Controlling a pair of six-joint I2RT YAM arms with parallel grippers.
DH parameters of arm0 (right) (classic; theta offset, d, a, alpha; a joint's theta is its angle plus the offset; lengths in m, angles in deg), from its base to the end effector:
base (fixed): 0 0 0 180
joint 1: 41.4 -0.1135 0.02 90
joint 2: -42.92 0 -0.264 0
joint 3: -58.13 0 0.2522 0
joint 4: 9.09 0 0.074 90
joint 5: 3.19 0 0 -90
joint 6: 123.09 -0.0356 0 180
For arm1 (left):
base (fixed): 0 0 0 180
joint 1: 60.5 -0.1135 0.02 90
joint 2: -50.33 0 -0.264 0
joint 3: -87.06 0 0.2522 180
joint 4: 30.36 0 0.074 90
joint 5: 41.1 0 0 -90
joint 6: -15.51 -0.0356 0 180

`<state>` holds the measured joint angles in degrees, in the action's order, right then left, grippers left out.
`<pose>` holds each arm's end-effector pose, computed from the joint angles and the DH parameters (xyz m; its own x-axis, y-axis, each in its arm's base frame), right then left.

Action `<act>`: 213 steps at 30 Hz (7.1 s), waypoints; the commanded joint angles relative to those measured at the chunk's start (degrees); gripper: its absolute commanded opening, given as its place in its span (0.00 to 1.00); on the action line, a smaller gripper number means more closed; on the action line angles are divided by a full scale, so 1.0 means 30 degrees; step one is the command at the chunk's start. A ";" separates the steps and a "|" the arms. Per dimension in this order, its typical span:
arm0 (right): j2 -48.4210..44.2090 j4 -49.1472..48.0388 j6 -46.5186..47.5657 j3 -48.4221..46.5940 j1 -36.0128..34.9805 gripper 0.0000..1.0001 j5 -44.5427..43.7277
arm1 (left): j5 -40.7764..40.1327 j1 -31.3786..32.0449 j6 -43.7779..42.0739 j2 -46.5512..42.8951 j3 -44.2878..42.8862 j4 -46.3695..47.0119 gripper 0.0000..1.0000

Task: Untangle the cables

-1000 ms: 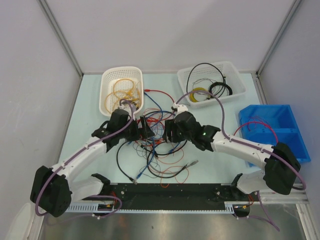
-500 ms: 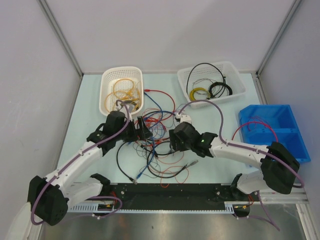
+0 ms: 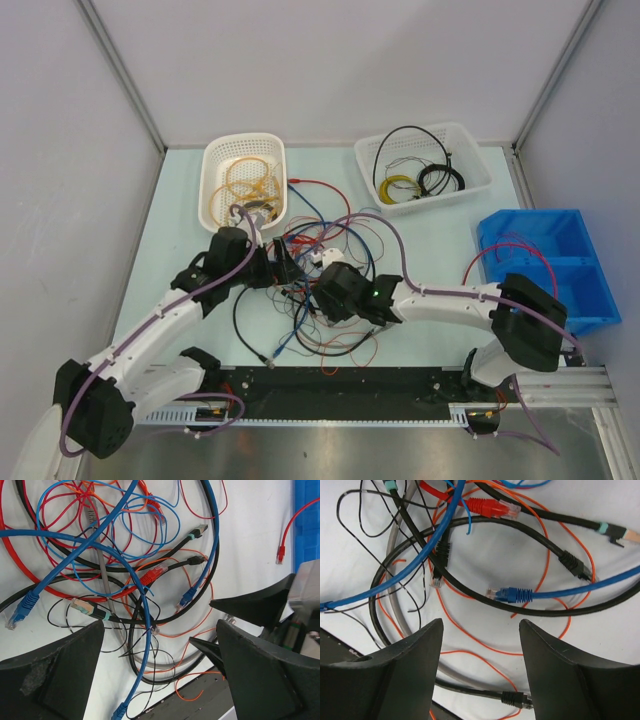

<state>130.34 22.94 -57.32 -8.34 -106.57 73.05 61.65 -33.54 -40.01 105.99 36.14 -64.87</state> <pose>0.1375 0.2769 0.2004 -0.6428 -0.4400 -0.6270 -0.6114 0.7878 0.0739 0.1806 -0.1007 0.2419 -0.8014 -0.2118 -0.5593 0.1708 0.8151 -0.5535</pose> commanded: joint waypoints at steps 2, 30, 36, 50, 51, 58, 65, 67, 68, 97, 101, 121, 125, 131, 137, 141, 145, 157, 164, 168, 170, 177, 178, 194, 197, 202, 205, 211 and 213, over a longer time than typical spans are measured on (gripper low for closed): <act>0.1384 0.0096 0.1689 -0.1444 0.0100 0.68 -0.1127 | 0.0231 -0.0081 -0.0126 -0.0594 0.0201 0.0267 1.00; -0.0303 0.1756 0.1748 -0.2233 0.0716 0.00 -0.0187 | -0.0295 -0.0110 -0.0331 -0.1061 0.0260 -0.0084 0.99; -0.4175 0.6096 0.2596 -0.5951 0.1389 0.00 -0.1653 | -0.0414 -0.0168 -0.0156 -0.1151 0.0231 0.0266 1.00; -0.5086 0.6922 0.1135 -0.8037 0.2096 0.00 0.0221 | 0.1548 -0.0168 0.1660 -0.1473 0.0846 0.3283 1.00; -0.5144 0.6834 0.1075 -0.8007 0.2064 0.00 0.0308 | 0.1637 -0.0168 0.1777 -0.1444 0.0904 0.3430 1.00; -0.5818 0.6774 0.0606 -0.8007 0.2093 0.00 0.0835 | 0.2837 -0.0168 0.3006 -0.1473 0.1724 0.6819 1.00; -0.6433 0.6482 -0.0038 -0.8036 0.2152 0.00 0.1714 | 0.3104 -0.0022 0.3185 -0.2643 0.4359 1.4527 0.99; -0.6492 0.6307 -0.0214 -0.8036 0.2152 0.00 0.2065 | 0.3101 0.0036 0.3097 -0.2297 0.4626 1.5904 1.00; -0.6492 0.6247 -0.0273 -0.8036 0.2181 0.00 0.2212 | 0.3102 0.0095 0.3010 -0.2119 0.4597 1.6347 1.00; -0.9416 0.6918 -0.0596 -0.8036 0.3292 0.00 0.3092 | 0.3746 -0.3846 0.3388 0.0700 0.0727 1.1699 0.00; -1.0768 0.7476 -0.0508 -0.8036 0.4084 0.00 0.3033 | 0.2899 -0.5295 0.2864 -0.0183 0.0408 0.8855 0.00; -1.1066 0.3553 -0.1150 -0.8123 0.6750 0.00 1.1224 | 0.8052 -0.3950 0.3858 0.3328 -0.0265 1.0667 0.00; -0.9921 0.3286 -0.1534 -0.8241 0.5907 0.00 1.4837 | 0.7732 -0.2923 0.3800 0.4502 -0.1522 1.0785 0.00; -0.9655 0.5629 -0.0070 -0.9295 0.3798 0.00 1.5573 | 0.6561 -0.3214 0.2923 0.5060 -0.5150 0.9118 0.00; -1.2988 0.1075 -0.0857 -0.9441 0.3498 0.00 1.6392 | 0.5739 -0.3362 0.2569 0.6493 -0.7706 0.8033 0.00; -1.3261 0.0066 -0.1620 -1.0845 0.5193 0.00 1.7415 | 0.5652 -0.3362 0.2716 0.7403 -0.6891 0.8410 0.00; -1.2909 0.0269 -0.1652 -1.2632 0.6017 0.00 1.7335 | 0.5242 -0.3333 0.2482 0.8163 -0.5077 0.8764 0.00; -1.2586 0.1588 -0.0157 -0.8982 0.6458 0.00 1.3583 | 0.5739 -0.3304 0.2336 0.6674 -0.3019 0.9439 0.00; -1.2060 0.3110 0.0518 -0.6896 0.7805 0.00 1.0478 | 0.5476 -0.3303 0.1809 0.5004 -0.4455 0.8062 0.64; -1.2001 0.3434 0.0634 -0.6425 0.8186 0.00 0.9831 | 0.5212 -0.3303 0.1339 0.3745 -0.5071 0.7329 1.00; -1.1971 0.3493 0.0634 -0.6279 0.8216 0.00 0.9946 | 0.5211 -0.3333 0.1251 0.3012 -0.5101 0.7181 1.00; -1.1971 0.3230 0.0254 -0.6074 0.8217 0.00 1.0884 | 0.6442 -0.2865 0.2159 0.0932 -0.2762 1.0776 1.00; -1.2000 0.3171 0.0196 -0.6044 0.8187 0.00 1.1001 | 0.6413 -0.2400 0.2130 0.0756 -0.2467 1.1220 1.00; -0.9455 0.5342 -0.0272 -0.2041 0.5264 0.47 0.8984 | 0.5770 -0.1545 0.1664 0.0872 -0.1732 0.8537 1.00; -0.8258 0.4372 -0.0537 -0.1123 0.2130 0.64 0.7110 | 0.4336 -0.1545 0.0990 0.0170 -0.1615 0.6227 1.00; -0.6114 0.3992 -0.0624 -0.1064 -0.1446 0.68 0.6257 | 0.3104 -0.1575 0.0460 -0.1061 -0.0650 0.4049 1.00; -0.4972 0.2502 -0.1063 -0.0742 -0.2384 0.68 0.7218 | 0.2839 -0.1575 0.0431 -0.1560 0.0112 0.3345 1.00; -0.0873 0.0536 -0.1211 -0.0741 -0.3997 0.68 0.8363 | 0.2693 -0.1575 0.0577 -0.2087 0.0905 0.2847 1.00; 0.0007 -0.0225 -0.1356 -0.0741 -0.4234 0.68 0.8599 | 0.2343 -0.1575 0.0373 -0.2263 0.0905 0.2466 0.99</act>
<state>125.68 27.64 -60.18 -10.44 -117.37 96.77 70.76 -38.37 -37.19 101.20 38.89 -55.63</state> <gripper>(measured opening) 0.686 0.996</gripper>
